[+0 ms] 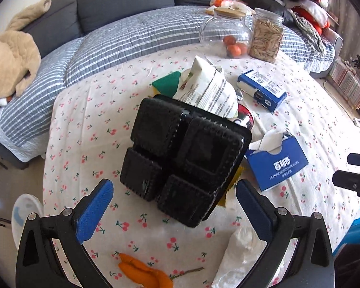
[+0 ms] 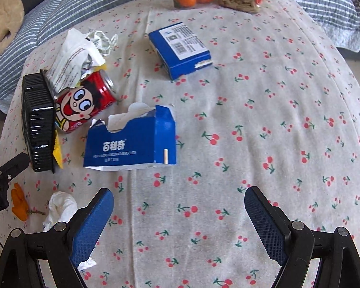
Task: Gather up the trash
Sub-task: 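Grasp the black plastic tray with the left tool and lift it, then grasp the blue biscuit box with the right tool and lift it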
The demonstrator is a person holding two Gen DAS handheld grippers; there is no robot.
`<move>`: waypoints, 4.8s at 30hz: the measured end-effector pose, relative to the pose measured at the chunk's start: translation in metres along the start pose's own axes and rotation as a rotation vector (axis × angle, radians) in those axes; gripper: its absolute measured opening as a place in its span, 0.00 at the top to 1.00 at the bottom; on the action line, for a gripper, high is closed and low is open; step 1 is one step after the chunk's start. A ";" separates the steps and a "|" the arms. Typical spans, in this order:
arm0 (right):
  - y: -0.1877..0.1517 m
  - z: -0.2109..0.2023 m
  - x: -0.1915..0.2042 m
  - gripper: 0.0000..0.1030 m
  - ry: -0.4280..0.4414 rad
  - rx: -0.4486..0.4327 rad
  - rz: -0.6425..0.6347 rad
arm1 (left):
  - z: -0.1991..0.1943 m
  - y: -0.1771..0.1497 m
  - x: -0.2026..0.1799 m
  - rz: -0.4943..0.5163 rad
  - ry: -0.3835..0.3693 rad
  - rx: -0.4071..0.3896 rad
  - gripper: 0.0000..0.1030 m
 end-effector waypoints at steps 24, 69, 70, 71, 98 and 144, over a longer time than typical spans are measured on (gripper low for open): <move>0.006 0.006 -0.044 0.11 -0.020 0.025 0.100 | 0.003 0.017 0.003 -0.138 0.111 -0.062 0.32; 0.021 0.101 0.098 0.03 -0.131 0.166 -0.694 | -0.040 -0.073 0.164 -0.425 -0.234 -0.026 0.64; 0.023 0.101 0.094 0.04 -0.114 0.175 -0.668 | -0.041 -0.073 0.165 -0.428 -0.238 -0.026 0.64; 0.023 0.102 0.091 0.07 -0.094 0.184 -0.639 | -0.041 -0.074 0.165 -0.429 -0.242 -0.026 0.64; 0.003 0.039 0.076 0.19 -0.015 0.094 -0.571 | -0.054 -0.087 0.180 -0.475 -0.257 -0.046 0.64; 0.042 0.089 0.130 0.36 0.074 0.163 0.234 | -0.065 -0.107 0.224 -0.549 -0.311 -0.079 0.64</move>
Point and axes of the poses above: each gripper's, at about its wrist camera, not at the fingertips, and z roughly the way its jaws point, x to its left, y to its top, the point moved 1 cm from there along z, roughly the way its jaws point, and after that the axes turned 7 degrees about z, right-handed, at the moved point
